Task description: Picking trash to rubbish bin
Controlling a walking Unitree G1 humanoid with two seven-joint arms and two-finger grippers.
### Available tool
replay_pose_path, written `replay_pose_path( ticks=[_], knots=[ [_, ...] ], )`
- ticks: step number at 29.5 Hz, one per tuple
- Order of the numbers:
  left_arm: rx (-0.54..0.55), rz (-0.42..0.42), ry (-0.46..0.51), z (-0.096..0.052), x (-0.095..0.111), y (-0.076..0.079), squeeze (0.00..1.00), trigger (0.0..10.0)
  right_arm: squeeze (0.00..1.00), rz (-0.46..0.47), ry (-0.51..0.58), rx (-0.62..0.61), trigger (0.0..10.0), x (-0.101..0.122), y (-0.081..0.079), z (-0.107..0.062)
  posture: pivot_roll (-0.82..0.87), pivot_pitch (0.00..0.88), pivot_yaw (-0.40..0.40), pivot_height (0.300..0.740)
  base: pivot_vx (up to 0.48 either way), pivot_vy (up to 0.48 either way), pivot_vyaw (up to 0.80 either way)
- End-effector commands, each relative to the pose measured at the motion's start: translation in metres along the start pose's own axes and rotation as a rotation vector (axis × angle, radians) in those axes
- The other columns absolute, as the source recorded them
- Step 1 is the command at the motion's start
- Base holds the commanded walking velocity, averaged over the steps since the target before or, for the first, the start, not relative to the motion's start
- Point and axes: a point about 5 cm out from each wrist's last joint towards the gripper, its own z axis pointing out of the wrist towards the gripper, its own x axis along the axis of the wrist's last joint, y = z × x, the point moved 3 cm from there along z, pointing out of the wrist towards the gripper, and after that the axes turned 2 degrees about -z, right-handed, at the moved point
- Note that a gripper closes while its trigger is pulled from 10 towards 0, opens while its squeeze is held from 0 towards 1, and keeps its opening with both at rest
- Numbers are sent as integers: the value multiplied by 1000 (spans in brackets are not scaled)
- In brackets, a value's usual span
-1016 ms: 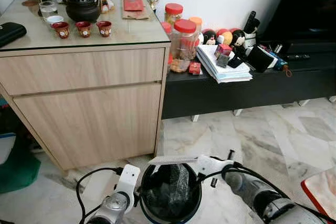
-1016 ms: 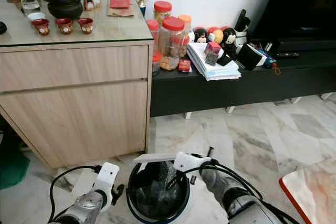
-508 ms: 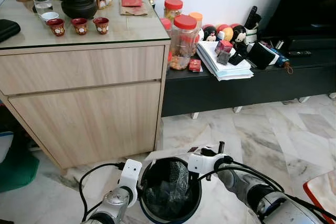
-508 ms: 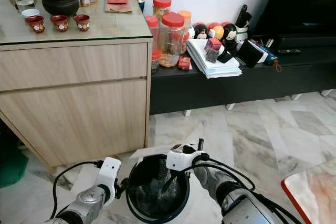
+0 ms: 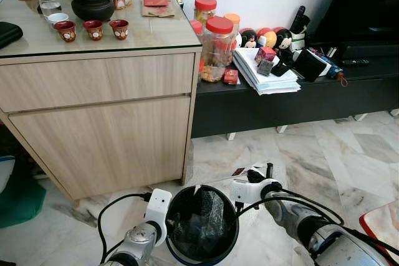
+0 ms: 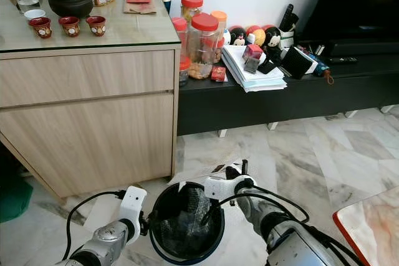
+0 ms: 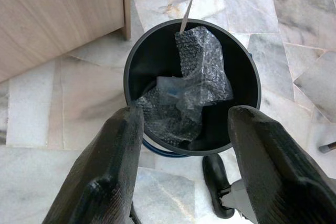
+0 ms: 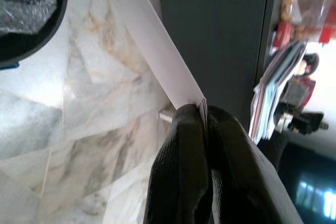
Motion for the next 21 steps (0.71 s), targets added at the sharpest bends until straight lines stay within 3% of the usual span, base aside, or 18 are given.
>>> replay_pose_path(
  ticks=[1, 2, 3, 4, 5, 9, 12, 13, 14, 15, 21],
  knots=[
    [-10, -8, 20, 2, 6, 3, 0, 10000, 0, 60, -37, 5, 10000, -10, 1, -1, 14, 68, -143, 740, 0, 0, 0],
    [-10, -10, 22, 2, 6, 2, 0, 10000, 0, 208, -74, 22, 10000, -16, -3, -2, 14, 68, -143, 740, 0, 0, 0],
    [-10, -10, 22, 2, 6, 2, 0, 10000, 0, 208, -74, 22, 10000, -16, -3, -2, 14, 68, -143, 740, 0, 0, 0],
    [-11, -10, 23, 2, 7, 2, 0, 10000, 0, 318, -97, 32, 10000, -19, -6, -3, 17, 81, -141, 740, 0, 0, 0],
    [-11, -10, 24, 2, 7, 2, 0, 10000, 0, 369, -111, 39, 10000, -21, -8, -3, 17, 81, -141, 740, 0, 0, 0],
    [-13, -11, 24, 2, 7, 2, 0, 10000, 0, 355, -122, 50, 10000, -24, -11, -5, 17, 81, -141, 740, 0, 0, 0],
    [-16, -13, 27, 2, 7, 3, 0, 10000, 0, 558, -175, 90, 10000, -32, -24, -8, 17, 83, -140, 740, 0, 0, 0],
    [-16, -13, 27, 2, 7, 3, 0, 10000, 0, 558, -175, 90, 10000, -32, -24, -8, 17, 83, -140, 740, 0, 0, 0],
    [-17, -14, 27, 2, 7, 3, 0, 10000, 0, 707, -204, 112, 10000, -34, -30, -10, 17, 83, -140, 740, 0, 0, 0],
    [-16, -14, 28, 2, 7, 3, 0, 10000, 0, 791, -219, 124, 10000, -35, -32, -11, 17, 83, -140, 740, 0, 0, 0],
    [-16, -15, 30, 2, 8, 3, 0, 10000, 0, 1051, -239, 134, 10000, -37, -34, -11, 17, 83, -140, 740, 0, 0, 0]
  ],
)
